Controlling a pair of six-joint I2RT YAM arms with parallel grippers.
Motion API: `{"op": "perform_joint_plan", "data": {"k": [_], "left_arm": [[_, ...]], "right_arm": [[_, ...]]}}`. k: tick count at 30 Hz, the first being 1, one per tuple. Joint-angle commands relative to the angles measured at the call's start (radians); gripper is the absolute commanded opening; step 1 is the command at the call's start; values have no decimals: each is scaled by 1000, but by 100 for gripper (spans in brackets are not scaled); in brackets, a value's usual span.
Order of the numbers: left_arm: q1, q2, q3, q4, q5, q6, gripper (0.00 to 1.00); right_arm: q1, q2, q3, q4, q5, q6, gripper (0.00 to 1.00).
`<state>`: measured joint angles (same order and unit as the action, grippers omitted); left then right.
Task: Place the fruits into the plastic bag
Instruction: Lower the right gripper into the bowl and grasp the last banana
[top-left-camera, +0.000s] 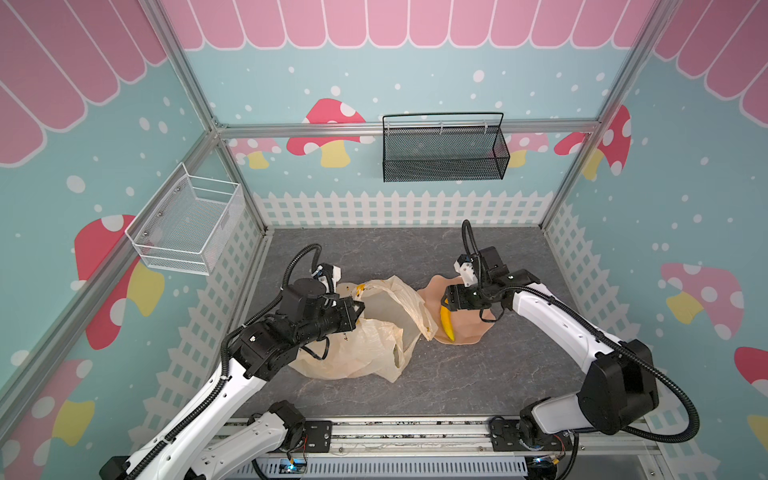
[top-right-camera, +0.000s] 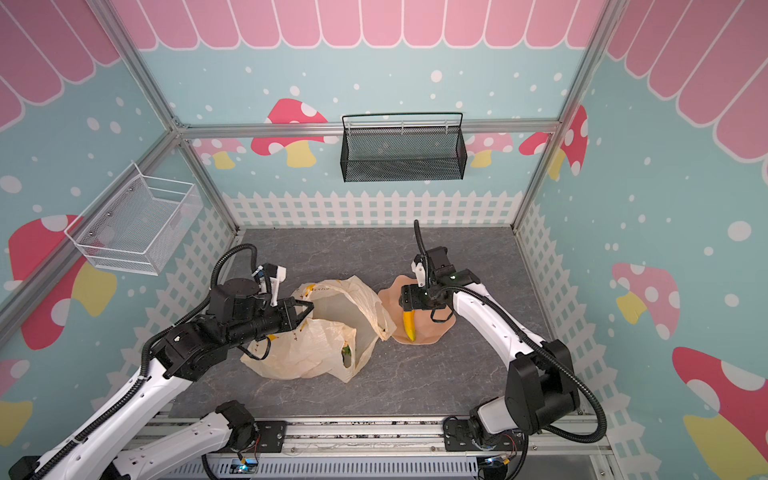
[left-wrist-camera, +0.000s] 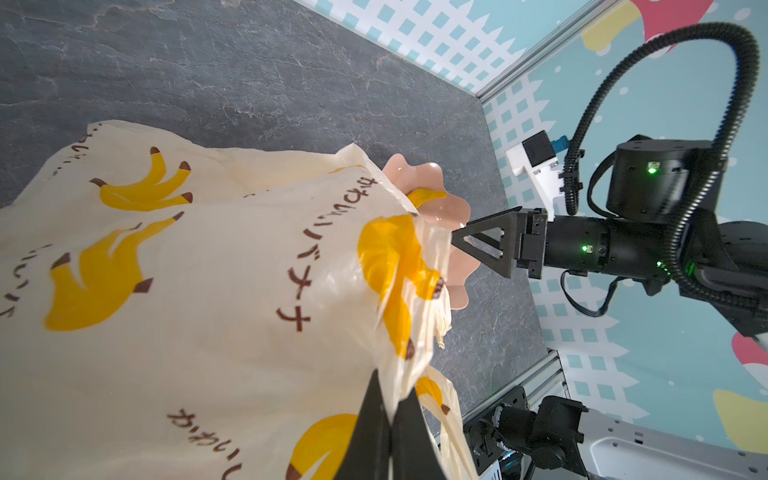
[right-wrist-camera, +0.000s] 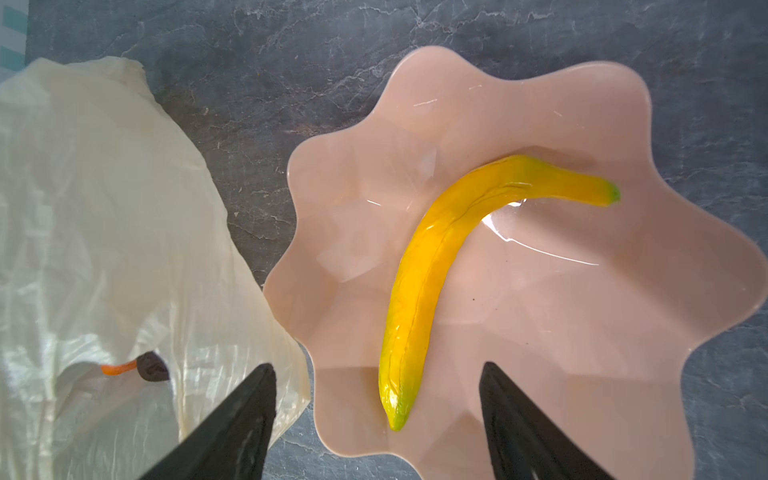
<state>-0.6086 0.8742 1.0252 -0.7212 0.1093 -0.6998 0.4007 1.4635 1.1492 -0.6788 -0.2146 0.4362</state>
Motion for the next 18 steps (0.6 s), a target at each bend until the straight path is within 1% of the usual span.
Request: {"op": "perform_joint_plan", "data": {"k": [1,11,18], "left_arm": [[5,-15,1,-2,0,5,0],[4,-17,0,-1,-9,2,0],[4,-16,1,-1,-15,-1,0]], "right_arm": [[-1,63,-18,17,7,11,75],[-2,263,-29,91,36,-12,61],[0,320,-40,118,49,-20,54]]}}
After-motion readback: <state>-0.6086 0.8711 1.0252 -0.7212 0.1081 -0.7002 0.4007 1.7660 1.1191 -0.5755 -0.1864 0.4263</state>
